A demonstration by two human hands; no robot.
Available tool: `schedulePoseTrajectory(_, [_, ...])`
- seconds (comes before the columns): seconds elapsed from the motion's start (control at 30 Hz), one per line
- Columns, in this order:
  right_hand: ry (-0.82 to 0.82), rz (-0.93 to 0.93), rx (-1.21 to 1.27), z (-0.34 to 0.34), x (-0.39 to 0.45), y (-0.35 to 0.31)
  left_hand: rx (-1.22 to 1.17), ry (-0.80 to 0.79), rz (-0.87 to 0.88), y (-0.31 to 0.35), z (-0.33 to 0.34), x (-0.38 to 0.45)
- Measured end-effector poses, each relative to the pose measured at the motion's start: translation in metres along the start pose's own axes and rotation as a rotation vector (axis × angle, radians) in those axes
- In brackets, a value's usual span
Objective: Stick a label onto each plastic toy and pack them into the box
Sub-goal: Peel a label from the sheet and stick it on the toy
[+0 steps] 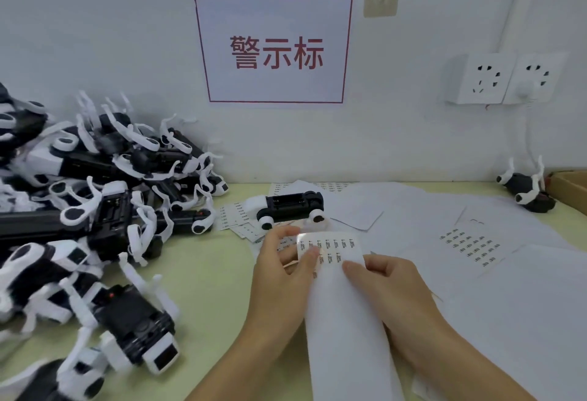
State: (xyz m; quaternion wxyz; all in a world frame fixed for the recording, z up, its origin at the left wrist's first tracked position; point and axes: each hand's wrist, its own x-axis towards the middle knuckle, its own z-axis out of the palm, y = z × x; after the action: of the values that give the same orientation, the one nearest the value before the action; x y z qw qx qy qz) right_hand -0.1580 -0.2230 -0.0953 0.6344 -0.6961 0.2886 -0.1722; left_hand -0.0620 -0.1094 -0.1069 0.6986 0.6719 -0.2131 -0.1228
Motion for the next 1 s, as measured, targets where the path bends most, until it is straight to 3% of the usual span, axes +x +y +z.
schedulePoseTrajectory(0.17, [-0.027,-0.054,0.128,-0.004,-0.006,0.011,-0.096,-0.054,-0.043,-0.005,-0.005,-0.005])
schedulePoseTrajectory(0.57, [-0.165,-0.063,0.311,-0.010,0.004,0.024,-0.016,-0.093,0.199,-0.009,0.000,-0.009])
schedulePoseTrajectory(1.0, [-0.090,-0.131,0.253,-0.012,0.004,0.030,0.070,-0.075,0.189,-0.012,0.005,-0.012])
